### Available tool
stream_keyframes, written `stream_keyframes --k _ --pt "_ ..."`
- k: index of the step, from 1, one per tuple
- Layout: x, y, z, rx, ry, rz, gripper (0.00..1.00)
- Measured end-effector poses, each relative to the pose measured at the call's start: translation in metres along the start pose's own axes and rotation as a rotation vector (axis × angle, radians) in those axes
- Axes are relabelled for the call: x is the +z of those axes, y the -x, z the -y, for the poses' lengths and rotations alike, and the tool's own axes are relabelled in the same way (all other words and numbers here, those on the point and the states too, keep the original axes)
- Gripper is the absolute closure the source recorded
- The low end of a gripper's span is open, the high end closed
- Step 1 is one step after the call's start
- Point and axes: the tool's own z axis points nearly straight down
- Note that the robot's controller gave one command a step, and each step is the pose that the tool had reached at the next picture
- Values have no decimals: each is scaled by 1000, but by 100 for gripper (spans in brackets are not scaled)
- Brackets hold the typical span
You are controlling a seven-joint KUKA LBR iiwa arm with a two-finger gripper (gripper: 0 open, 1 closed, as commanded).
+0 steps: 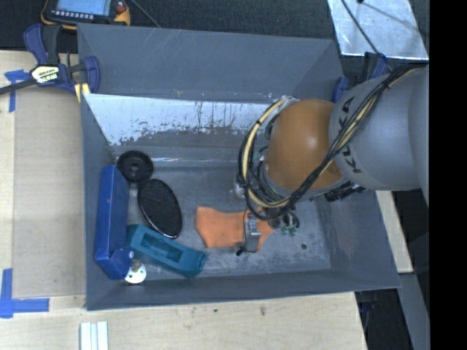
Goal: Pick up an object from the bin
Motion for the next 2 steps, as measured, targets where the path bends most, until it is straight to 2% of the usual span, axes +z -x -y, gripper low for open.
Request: stream_keyframes --k 2 --pt "1 1 -1 -4 0 1 0"
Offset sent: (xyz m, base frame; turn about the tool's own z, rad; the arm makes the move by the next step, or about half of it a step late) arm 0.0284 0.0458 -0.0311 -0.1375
